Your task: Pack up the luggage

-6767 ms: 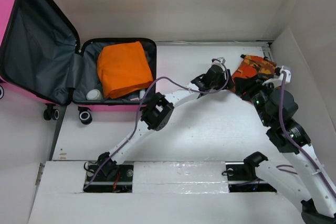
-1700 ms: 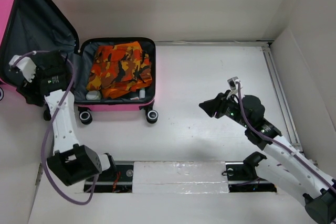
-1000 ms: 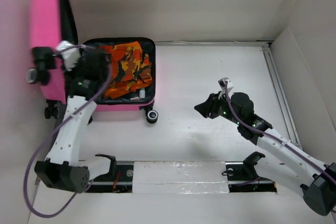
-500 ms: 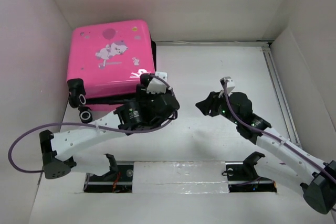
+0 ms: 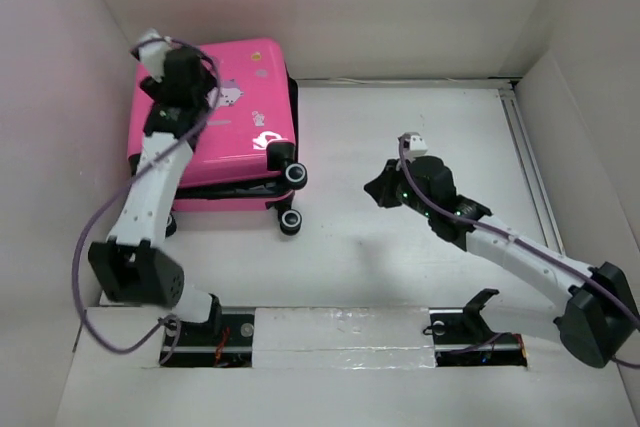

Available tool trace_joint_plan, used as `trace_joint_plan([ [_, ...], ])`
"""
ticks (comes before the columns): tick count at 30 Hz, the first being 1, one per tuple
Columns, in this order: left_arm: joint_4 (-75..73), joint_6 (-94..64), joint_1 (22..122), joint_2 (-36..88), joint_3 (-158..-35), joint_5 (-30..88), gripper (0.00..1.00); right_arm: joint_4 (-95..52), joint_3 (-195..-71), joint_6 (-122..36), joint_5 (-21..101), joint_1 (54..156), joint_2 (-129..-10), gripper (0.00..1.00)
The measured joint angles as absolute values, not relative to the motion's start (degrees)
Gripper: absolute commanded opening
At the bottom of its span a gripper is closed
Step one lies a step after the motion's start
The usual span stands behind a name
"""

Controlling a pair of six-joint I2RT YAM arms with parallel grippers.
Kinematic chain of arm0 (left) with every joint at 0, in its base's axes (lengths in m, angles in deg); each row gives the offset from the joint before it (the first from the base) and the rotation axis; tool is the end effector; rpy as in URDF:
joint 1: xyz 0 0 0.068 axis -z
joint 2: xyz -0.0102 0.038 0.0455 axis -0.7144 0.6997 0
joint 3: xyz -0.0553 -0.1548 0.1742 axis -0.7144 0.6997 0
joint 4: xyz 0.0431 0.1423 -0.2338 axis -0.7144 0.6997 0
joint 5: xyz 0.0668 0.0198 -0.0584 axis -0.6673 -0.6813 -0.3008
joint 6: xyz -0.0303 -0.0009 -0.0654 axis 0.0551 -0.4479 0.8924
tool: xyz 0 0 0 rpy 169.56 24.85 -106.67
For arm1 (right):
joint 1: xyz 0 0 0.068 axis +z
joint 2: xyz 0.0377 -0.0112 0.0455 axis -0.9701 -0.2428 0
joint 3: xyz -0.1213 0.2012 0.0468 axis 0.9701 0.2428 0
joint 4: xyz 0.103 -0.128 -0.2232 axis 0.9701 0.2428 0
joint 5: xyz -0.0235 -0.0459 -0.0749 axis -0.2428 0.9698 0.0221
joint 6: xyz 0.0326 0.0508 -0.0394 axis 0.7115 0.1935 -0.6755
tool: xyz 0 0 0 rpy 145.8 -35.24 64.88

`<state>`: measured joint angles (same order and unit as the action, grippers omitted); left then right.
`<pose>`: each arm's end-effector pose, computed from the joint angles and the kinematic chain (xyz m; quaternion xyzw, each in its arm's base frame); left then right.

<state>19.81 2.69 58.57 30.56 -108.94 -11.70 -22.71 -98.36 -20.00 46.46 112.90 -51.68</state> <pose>0.3544 -0.0489 0.3915 -0.2787 0.7239 -0.0099 0.6311 0.2441 0.1849 0.2243 -0.0569 0.8264 0.3143 0.4637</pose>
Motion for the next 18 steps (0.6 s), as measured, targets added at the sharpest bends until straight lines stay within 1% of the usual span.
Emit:
trace_joint_plan([
  [3,21.02,4.26,45.3,41.8,-120.72,-3.68,0.61,-22.77,-103.92,-20.2,47.14,113.6,-57.84,0.0],
  [7,24.03,4.78,34.46,55.46,-137.07,3.05,0.61,-23.17,-113.42,-20.68,47.57,113.92,-67.85,0.0],
  [8,24.71,4.72,32.32,58.17,-140.15,3.95,0.61,-23.34,-116.42,-20.9,47.73,113.92,-70.91,0.13],
  [9,25.45,4.5,30.46,60.24,-142.51,4.58,0.61,-23.54,-118.76,-20.92,47.81,113.92,-73.47,0.21],
  [11,26.85,4.02,27.57,63.2,-145.22,5.3,0.61,-24.26,-123.98,-21.29,47.99,113.92,-79.06,0.32],
  [16,28.8,3.39,23.27,67.98,-147.36,6.83,0.61,-24.7,-133.42,-21.53,47.92,113.97,-90.23,0.32],
  [18,29.15,3.01,22.94,69.62,-147.67,7.68,0.58,-24.83,-134.93,-21.49,47.92,114.03,-92.81,0.32],
])
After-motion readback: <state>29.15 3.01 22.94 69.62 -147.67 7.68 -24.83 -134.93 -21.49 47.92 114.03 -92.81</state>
